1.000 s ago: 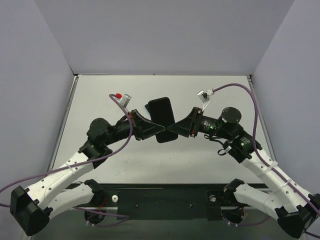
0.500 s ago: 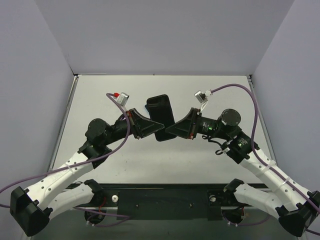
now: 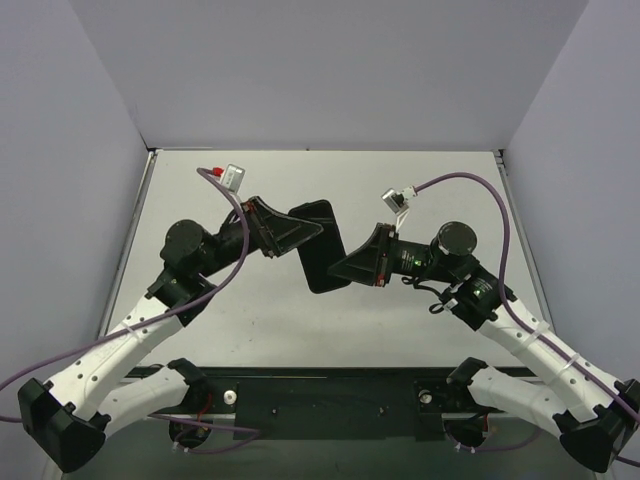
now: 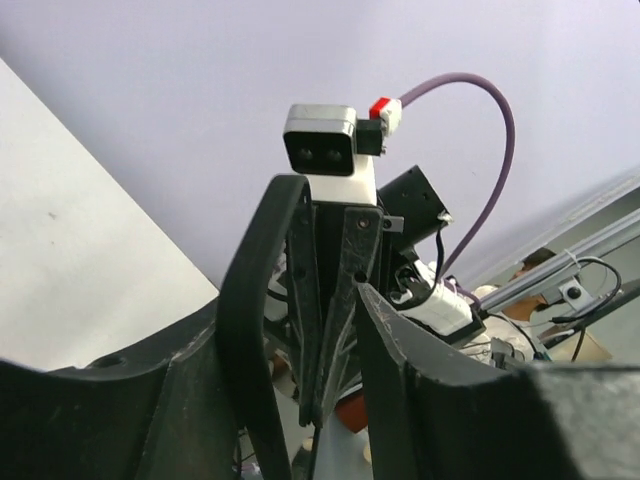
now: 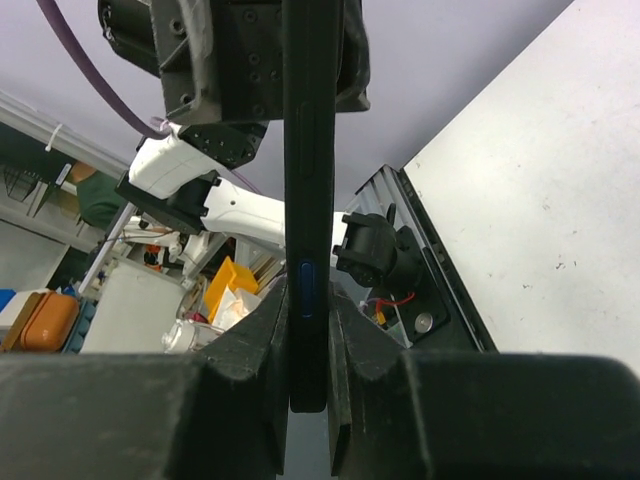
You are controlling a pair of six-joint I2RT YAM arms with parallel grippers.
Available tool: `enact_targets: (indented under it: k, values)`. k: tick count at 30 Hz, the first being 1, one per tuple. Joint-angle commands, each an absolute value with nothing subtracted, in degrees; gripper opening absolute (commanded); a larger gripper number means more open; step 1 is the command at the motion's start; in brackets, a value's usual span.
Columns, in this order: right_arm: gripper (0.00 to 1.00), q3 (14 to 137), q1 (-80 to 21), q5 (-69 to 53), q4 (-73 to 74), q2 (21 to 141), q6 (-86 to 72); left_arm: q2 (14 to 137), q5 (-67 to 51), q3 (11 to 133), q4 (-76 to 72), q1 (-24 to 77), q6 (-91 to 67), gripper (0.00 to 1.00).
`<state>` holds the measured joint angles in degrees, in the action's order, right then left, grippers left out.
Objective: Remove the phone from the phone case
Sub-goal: Remove the phone case from the phone.
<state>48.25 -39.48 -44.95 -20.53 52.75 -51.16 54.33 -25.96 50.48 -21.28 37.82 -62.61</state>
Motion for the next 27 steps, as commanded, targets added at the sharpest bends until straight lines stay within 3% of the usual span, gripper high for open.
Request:
enact_targets:
  k: [1,4,5,7,8,11,22,27]
  values:
    - [0.00,48.78,-40.08,-46.58,-24.52,51.06,-50.63,56.07,-26.62,54.67,-24.34,36.83,-62.93,0.44]
    - [0.00,48.95,-40.95,-46.67,-24.35,51.33,-49.93,57.83,-27.33,55.55,-24.87,36.56,-63.72,0.27]
    - [0.00,49.48,-41.22,-46.67,-23.65,51.50,-48.53,58.09,-27.94,55.55,-25.83,36.21,-63.98,0.11]
    - [0.04,50.79,-41.22,-46.23,-16.83,51.42,-44.94,59.15,-30.04,55.90,-27.24,35.16,-64.68,0.00]
    - [0.23,51.15,-40.96,-45.10,-14.61,51.42,-43.52,59.67,-30.84,55.90,-27.42,34.72,-65.21,0.00]
    - [0.33,51.68,-40.52,-45.96,-10.90,50.54,-40.79,60.38,-36.36,55.81,-29.17,31.04,-66.79,0.00]
    - [0.25,53.35,-40.78,-52.29,-10.72,52.73,-37.09,62.93,-46.58,54.32,-41.04,26.37,-77.08,0.00]
    - [0.32,54.32,-40.87,-53.17,-14.76,54.31,-39.29,62.40,-47.37,54.58,-40.87,26.37,-76.91,0.00]
